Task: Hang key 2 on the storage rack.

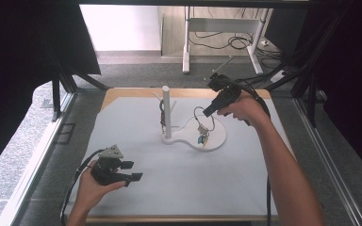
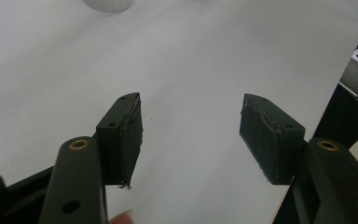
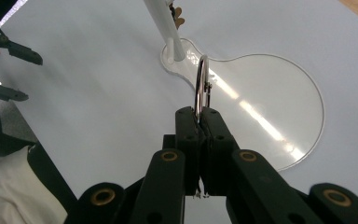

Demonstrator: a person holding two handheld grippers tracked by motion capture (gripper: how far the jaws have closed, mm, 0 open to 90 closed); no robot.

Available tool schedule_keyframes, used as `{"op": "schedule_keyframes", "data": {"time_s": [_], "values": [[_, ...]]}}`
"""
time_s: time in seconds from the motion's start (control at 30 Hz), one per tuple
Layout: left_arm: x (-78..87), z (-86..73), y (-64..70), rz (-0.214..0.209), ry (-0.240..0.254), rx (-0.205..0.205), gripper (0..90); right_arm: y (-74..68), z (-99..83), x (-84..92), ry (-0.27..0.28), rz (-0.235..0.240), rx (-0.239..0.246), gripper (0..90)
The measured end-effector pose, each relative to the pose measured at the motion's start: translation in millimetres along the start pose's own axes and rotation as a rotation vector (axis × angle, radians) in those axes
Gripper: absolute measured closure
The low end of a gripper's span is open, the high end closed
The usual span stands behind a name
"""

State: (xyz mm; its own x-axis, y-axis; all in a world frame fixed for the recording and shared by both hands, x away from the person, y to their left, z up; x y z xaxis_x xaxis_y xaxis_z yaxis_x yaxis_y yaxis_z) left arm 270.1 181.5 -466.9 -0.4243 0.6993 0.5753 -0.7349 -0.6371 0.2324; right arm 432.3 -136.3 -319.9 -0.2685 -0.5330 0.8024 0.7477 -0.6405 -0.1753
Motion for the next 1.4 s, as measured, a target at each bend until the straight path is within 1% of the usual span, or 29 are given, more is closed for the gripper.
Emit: {"op": "schedule_keyframes", "data": {"time_s": [0.07, 0.2, 0.3, 0.43, 0.53, 0.63, 0.73, 0.87, 1.2, 1.4], "values": [[0.0, 0.1, 0.0, -0.001, 0.001, 0.001, 39.7, 0.9, 3.2, -2.4, 0.004, 0.0, -0.009, 87.1], [0.6, 0.4, -0.1, -0.002, 0.004, 0.002, 39.6, 3.0, 8.3, -6.7, 0.008, -0.001, -0.012, 87.2], [0.8, 0.4, -0.2, -0.003, 0.003, 0.001, 39.7, 3.7, 11.3, -10.3, 0.008, -0.007, -0.002, 87.3], [0.8, 0.3, 0.1, -0.006, 0.005, 0.002, 39.7, 4.1, 15.5, -15.2, 0.011, -0.008, -0.006, 87.3], [1.1, 0.4, 0.1, -0.006, 0.008, 0.002, 39.7, 4.1, 18.5, -18.4, 0.005, -0.006, -0.008, 87.3], [0.5, 0.4, 0.0, -0.007, 0.006, 0.003, 39.7, 2.8, 20.9, -23.4, -0.017, -0.02, 0.001, 87.3], [-0.2, 0.2, 0.3, -0.009, 0.002, 0.0, 39.7, 3.1, 23.2, -26.8, -0.019, -0.019, -0.001, 87.3], [1.3, 0.4, 0.4, -0.009, 0.011, 0.004, 39.7, 5.1, 26.9, -31.0, -0.024, -0.022, -0.008, 87.3], [0.1, 0.3, 1.1, -0.019, 0.009, 0.003, 39.7, 9.6, 37.7, -40.3, -0.016, -0.031, -0.018, 87.3], [-0.7, -0.1, 1.9, -0.021, 0.005, 0.0, 39.7, 13.8, 42.3, -44.8, -0.002, -0.035, -0.023, 87.3]]}}
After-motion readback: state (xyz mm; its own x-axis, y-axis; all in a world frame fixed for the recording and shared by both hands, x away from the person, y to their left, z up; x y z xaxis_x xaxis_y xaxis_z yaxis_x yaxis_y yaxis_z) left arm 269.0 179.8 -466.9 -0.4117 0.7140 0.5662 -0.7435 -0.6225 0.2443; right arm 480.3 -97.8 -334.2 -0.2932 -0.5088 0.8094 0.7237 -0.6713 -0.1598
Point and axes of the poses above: each handheld gripper's, and its own axes: x roughly backward along the jaws, z roughly out of its top, y roughly to its right, the point moved 3 cm from there along -x, roughly forward along the jaws, and after that the axes turned 11 degrees about y, right-handed, at the moved point
